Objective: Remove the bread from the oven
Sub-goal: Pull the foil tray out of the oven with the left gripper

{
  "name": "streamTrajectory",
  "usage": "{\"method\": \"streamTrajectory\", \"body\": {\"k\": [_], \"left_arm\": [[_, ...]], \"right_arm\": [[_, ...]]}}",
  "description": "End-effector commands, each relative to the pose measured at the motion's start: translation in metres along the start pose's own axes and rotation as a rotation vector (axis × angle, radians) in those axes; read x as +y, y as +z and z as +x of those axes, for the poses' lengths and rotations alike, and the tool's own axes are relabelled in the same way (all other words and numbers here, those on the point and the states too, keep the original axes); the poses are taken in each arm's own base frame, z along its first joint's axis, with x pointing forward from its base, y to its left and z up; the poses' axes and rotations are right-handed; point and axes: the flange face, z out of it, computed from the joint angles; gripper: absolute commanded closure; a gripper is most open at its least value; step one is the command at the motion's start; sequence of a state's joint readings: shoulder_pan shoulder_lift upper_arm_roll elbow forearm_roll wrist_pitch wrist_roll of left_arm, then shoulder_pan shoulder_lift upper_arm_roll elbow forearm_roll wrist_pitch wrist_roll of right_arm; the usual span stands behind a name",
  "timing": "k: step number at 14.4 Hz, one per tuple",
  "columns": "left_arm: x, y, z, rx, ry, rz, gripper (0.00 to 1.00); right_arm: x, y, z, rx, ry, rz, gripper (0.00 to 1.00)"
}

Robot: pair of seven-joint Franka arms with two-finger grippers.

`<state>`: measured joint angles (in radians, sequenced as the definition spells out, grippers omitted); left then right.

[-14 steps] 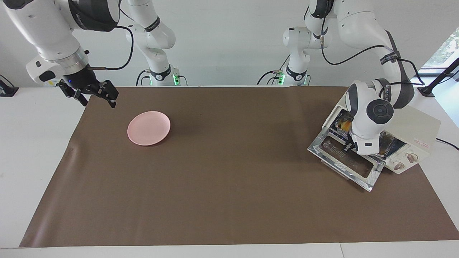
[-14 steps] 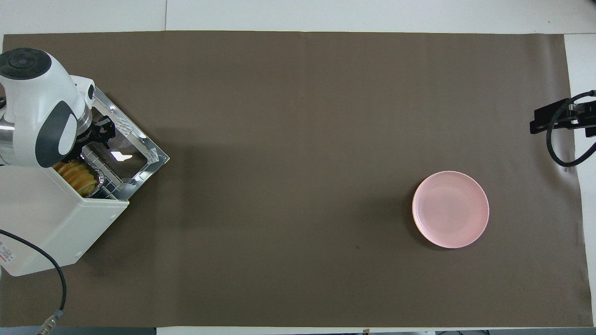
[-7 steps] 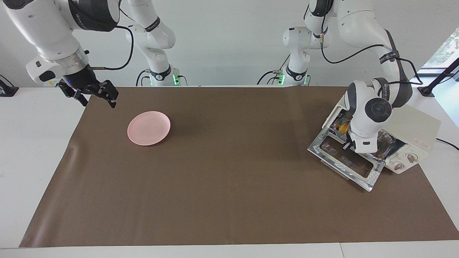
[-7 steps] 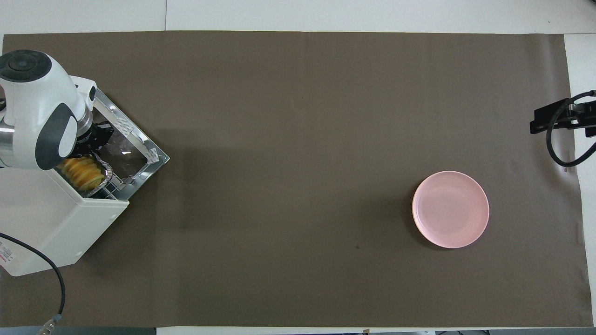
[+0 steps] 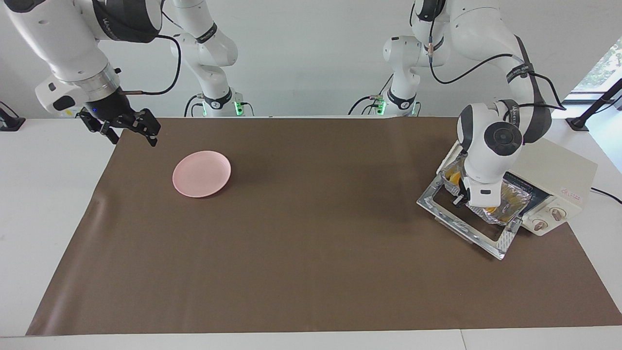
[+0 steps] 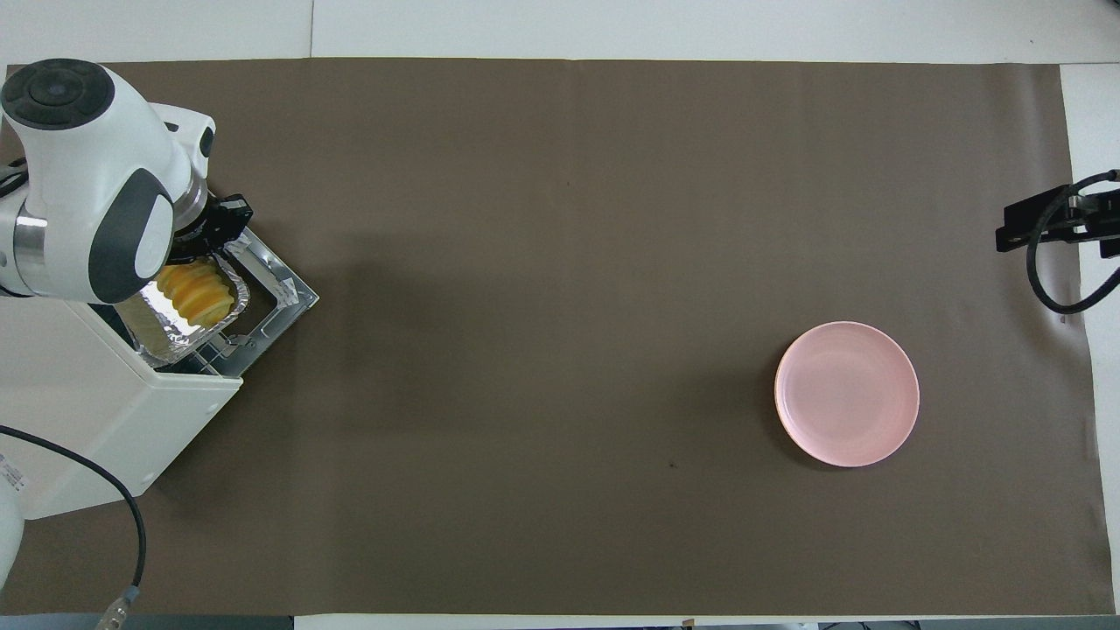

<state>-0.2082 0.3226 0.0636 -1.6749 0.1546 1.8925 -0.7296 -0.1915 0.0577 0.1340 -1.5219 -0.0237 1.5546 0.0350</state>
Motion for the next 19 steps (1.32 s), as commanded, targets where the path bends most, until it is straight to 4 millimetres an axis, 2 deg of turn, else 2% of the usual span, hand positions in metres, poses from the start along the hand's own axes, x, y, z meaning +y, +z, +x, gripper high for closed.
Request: {"method": "streamTrajectory", "body": {"k": [1,4,5,6,8,11,13,15,18,19], "left_arm": [[0.051,-0.017,-0.021,-0.005,0.059,-0.059,1.00],[0.100,-0.038,-0.063,-0.040,0.109,-0.125,1.00],[0.109,-0.042,-0.071,-0.068,0.090,-0.144,1.00],[0.127,-0.052,-0.085,-0.061,0.073,-0.162,1.00],[0.145,-0.068,-0.102,-0.053,0.100,-0.176,1.00],[0.173,-0.085,-0.114,-0.034,0.140,-0.254,1.00],[0.191,-0.091,-0.131,-0.005,0.168,-0.303,1.00],[0.216,-0.093,-0.169,0.042,0.327,-0.321,1.00],[0.235,-0.085,-0.221,0.077,0.486,-0.292,1.00],[0.237,-0.083,-0.228,0.084,0.552,-0.291,1.00]], "right_arm": [[0.004,-0.001,-0.008,0.004,0.006,-0.015,0.00],[0.004,-0.001,-0.008,0.004,0.006,-0.013,0.00],[0.002,-0.001,-0.008,0.004,-0.001,-0.015,0.00],[-0.002,-0.001,-0.008,0.004,-0.010,-0.015,0.00],[0.004,-0.001,-0.008,0.004,0.002,-0.013,0.00],[0.006,0.000,-0.007,0.004,0.006,-0.013,0.00],[0.004,-0.001,-0.008,0.005,0.002,-0.015,0.00],[-0.003,-0.003,-0.010,0.009,-0.011,-0.016,0.00],[-0.003,0.000,-0.014,-0.005,-0.013,-0.016,0.00],[-0.004,0.002,-0.016,-0.005,-0.013,-0.016,0.00]]}}
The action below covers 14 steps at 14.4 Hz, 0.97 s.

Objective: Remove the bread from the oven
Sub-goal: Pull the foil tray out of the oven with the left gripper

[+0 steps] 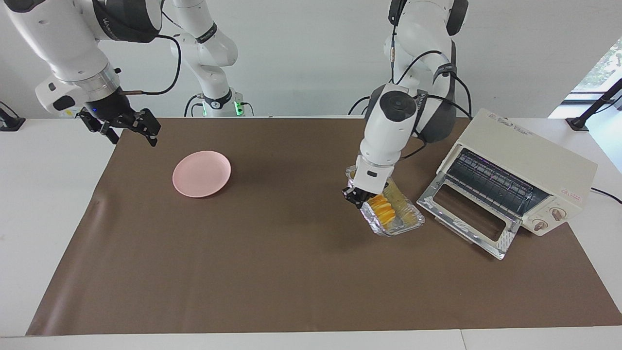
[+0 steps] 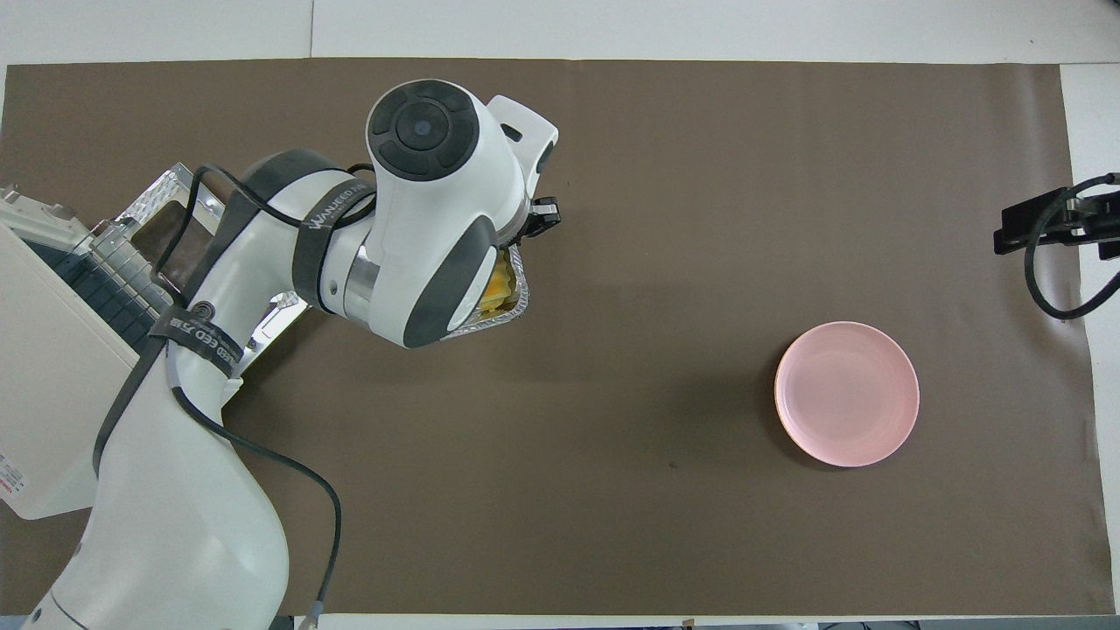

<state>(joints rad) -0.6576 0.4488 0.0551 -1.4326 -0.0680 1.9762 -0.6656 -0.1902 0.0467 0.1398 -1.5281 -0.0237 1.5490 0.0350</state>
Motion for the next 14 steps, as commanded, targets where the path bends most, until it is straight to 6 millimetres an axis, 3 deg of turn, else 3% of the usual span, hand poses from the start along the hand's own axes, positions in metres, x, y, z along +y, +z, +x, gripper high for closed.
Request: {"method": "streamTrajectory", "body": {"k": [1,5,8,12,14], "left_arm": [[0.010,0.011,-0.019,0.011,0.173,0.011,1.00],[0.031,0.040,-0.052,-0.012,0.261,0.022,1.00],[0.044,0.057,-0.073,-0.043,0.225,0.047,1.00],[0.081,0.076,-0.119,-0.042,0.200,0.104,1.00],[0.089,0.087,-0.121,0.001,0.127,0.133,1.00]], "right_arm": [[-0.001,0.007,-0.011,0.012,-0.003,-0.015,0.00],[0.001,0.017,-0.004,0.082,-0.009,-0.002,0.00],[-0.004,0.019,0.008,0.076,-0.015,0.006,0.00],[0.000,0.014,0.033,0.069,-0.014,0.021,0.00],[0.002,0.016,0.042,0.061,-0.014,0.017,0.00]]}}
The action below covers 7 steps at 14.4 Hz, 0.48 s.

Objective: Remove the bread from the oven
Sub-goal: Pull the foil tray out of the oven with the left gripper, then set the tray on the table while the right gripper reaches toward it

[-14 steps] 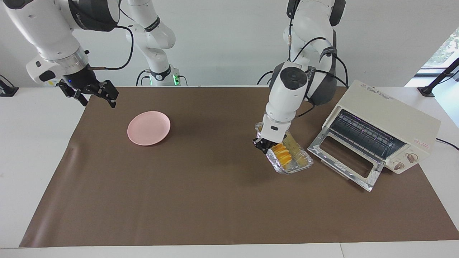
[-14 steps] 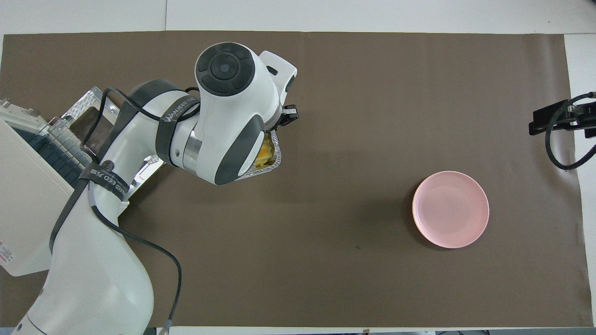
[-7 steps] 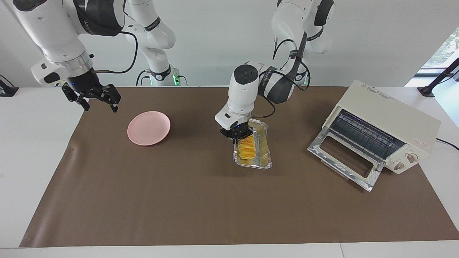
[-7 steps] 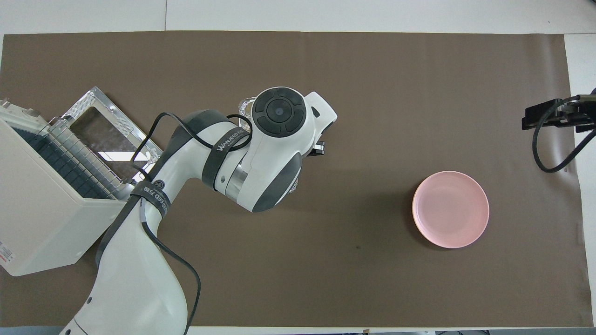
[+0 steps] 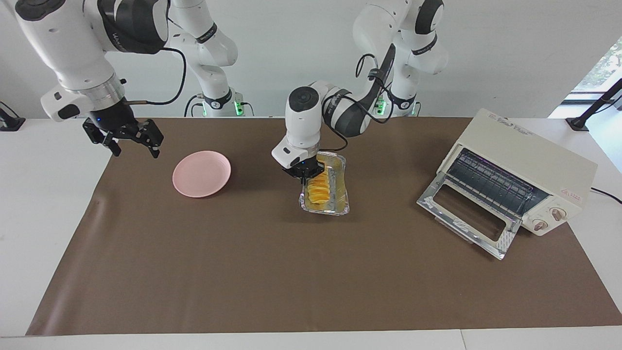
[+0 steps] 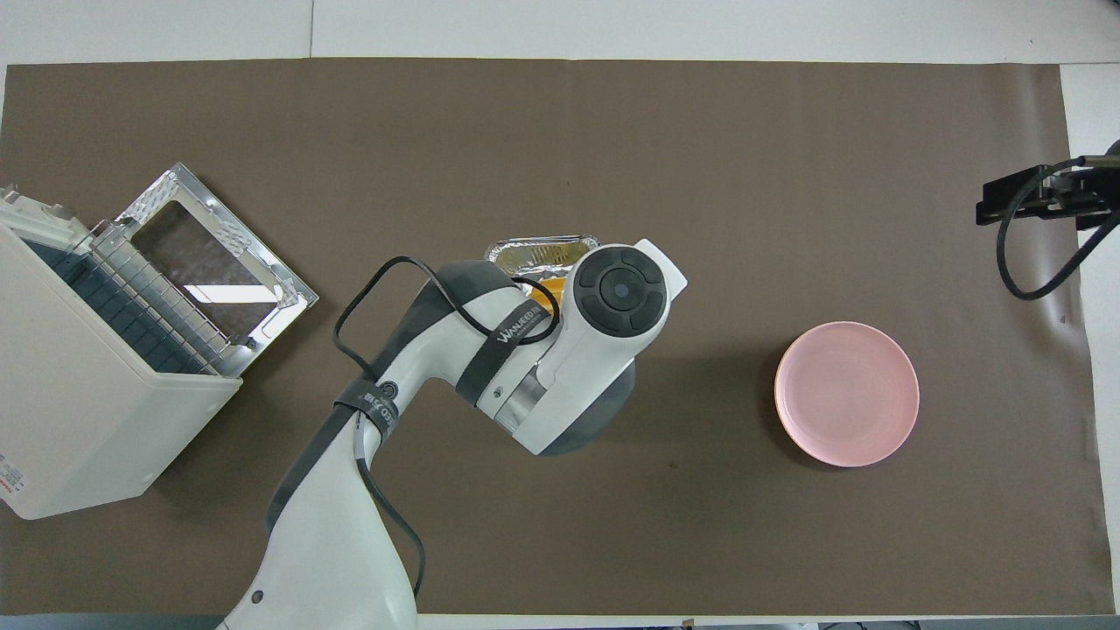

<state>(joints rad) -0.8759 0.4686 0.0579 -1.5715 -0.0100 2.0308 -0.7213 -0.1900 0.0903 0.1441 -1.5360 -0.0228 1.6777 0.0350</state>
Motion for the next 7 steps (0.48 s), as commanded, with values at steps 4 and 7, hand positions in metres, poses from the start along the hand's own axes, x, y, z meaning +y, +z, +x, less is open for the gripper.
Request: {"method": "streamTrajectory", "body": {"k": [4,7], "left_arm": [[0.019,0.013,0.000,0.065,-0.043,0.019,1.00],[0.022,0.027,0.003,0.094,-0.030,-0.008,1.00]], "right_arm": [[-0.006,0.011,0.027,0.012,-0.019,0.006,0.00],[-0.009,0.045,0.044,0.013,-0.018,0.007,0.00]]}}
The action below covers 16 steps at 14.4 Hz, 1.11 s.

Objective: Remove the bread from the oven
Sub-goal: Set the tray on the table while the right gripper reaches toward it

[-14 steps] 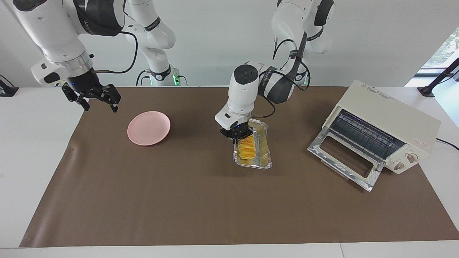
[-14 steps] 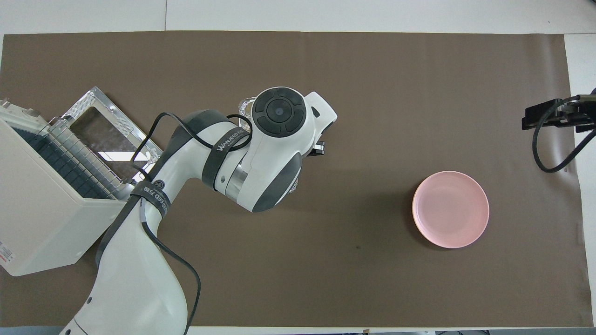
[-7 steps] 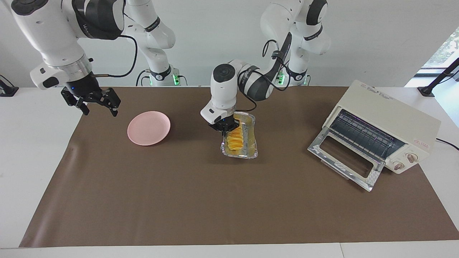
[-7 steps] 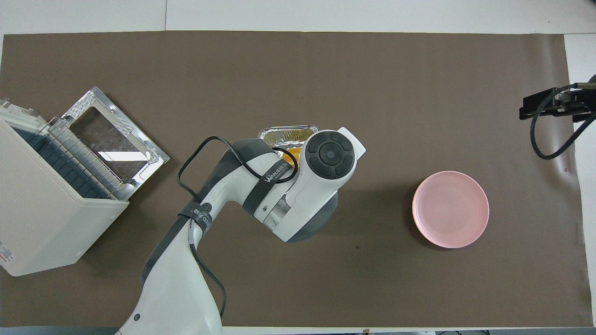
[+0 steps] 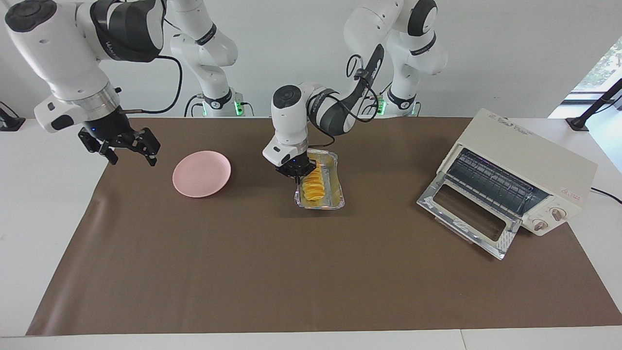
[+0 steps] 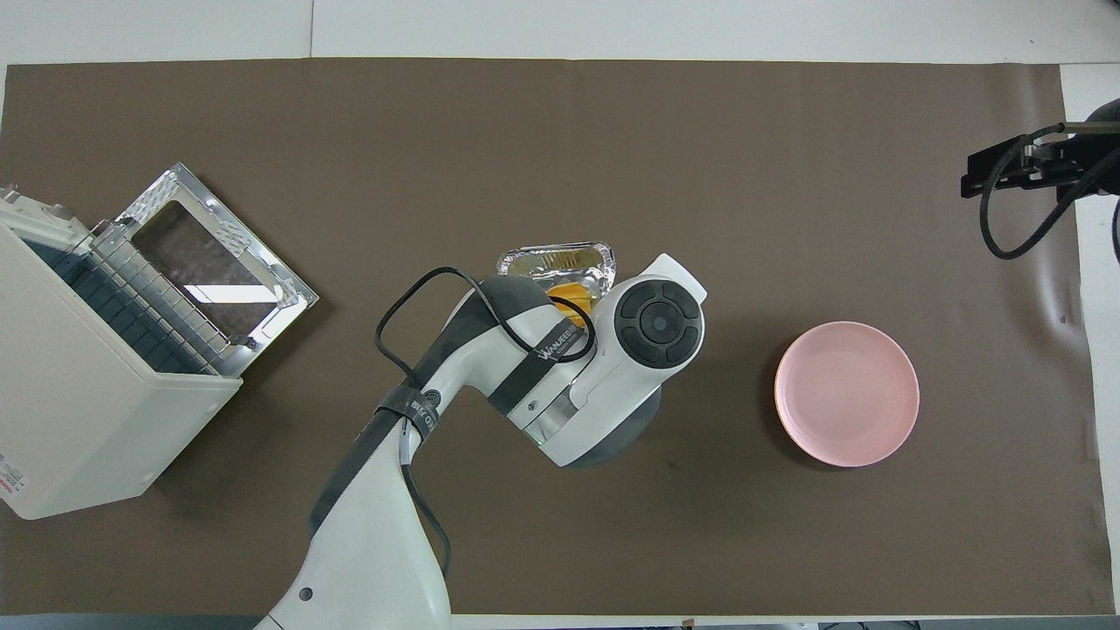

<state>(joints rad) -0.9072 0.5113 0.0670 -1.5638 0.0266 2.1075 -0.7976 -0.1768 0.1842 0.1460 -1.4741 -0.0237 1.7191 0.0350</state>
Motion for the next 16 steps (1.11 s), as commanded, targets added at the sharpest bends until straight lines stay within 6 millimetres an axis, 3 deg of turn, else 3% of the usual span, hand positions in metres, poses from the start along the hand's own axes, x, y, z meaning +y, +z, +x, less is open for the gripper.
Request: {"method": "streamTrajectory", "body": {"k": [1,3,5,7,8,9,10,12,14,16], "left_arm": [[0.007,0.013,0.003,0.038,0.006,-0.008,1.00],[0.015,0.028,-0.006,0.024,0.023,0.010,1.00],[0.015,0.029,-0.007,0.021,0.026,0.010,1.00],[0.014,0.032,-0.006,0.024,0.028,0.006,1.00],[0.014,0.031,-0.005,0.026,0.029,0.004,0.88],[0.012,0.029,-0.001,0.030,0.029,0.000,0.48],[0.012,0.026,0.001,0.033,0.026,-0.003,0.00],[0.008,0.021,0.010,0.037,0.010,-0.015,0.00],[-0.009,0.010,0.033,0.047,-0.021,-0.025,0.00],[-0.022,-0.001,0.046,0.007,-0.077,-0.039,0.00]], "right_arm": [[-0.003,0.028,0.018,0.006,-0.007,-0.005,0.00],[-0.017,0.038,0.017,-0.015,-0.026,-0.004,0.00],[-0.032,0.051,0.010,-0.041,-0.043,-0.007,0.00],[-0.034,0.051,0.009,-0.040,-0.050,-0.024,0.00],[-0.033,0.052,0.007,-0.051,-0.047,-0.024,0.00],[-0.030,0.056,0.002,-0.064,-0.041,-0.027,0.00],[-0.026,0.061,-0.002,-0.072,-0.037,-0.027,0.00],[-0.024,0.063,-0.004,-0.079,-0.043,-0.028,0.00],[-0.025,0.062,-0.003,-0.073,-0.048,-0.029,0.00],[-0.036,0.061,-0.002,-0.053,-0.044,-0.020,0.00]]}}
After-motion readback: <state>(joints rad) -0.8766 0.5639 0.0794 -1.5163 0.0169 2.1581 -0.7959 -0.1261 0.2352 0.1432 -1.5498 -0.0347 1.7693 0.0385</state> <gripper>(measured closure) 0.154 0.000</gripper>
